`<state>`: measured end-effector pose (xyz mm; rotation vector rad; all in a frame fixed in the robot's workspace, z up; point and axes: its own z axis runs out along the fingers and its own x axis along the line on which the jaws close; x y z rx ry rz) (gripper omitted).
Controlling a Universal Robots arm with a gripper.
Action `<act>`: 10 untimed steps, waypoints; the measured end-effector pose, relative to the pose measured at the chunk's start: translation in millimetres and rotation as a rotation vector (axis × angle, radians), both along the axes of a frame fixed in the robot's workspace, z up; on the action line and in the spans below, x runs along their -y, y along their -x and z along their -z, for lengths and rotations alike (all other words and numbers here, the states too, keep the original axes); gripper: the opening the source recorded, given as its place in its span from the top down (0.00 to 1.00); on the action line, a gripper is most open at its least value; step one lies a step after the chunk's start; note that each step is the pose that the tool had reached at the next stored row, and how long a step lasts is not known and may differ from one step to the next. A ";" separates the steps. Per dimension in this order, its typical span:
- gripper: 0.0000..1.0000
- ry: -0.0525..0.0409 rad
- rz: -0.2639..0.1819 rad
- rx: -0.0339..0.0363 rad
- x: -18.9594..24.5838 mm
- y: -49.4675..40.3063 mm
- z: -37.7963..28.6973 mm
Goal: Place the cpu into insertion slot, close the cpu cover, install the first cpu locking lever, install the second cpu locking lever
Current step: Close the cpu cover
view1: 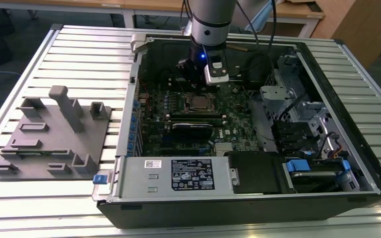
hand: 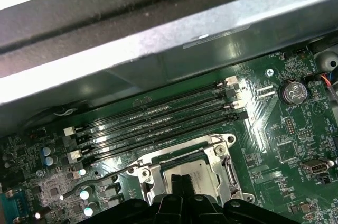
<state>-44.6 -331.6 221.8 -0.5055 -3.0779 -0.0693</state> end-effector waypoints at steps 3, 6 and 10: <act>0.90 0.0001 0.000 0.0000 0.0 0.0 0.0; 0.90 0.0001 0.000 0.0000 0.0 0.7 0.0; 0.90 0.0001 0.000 0.0000 0.1 0.9 0.3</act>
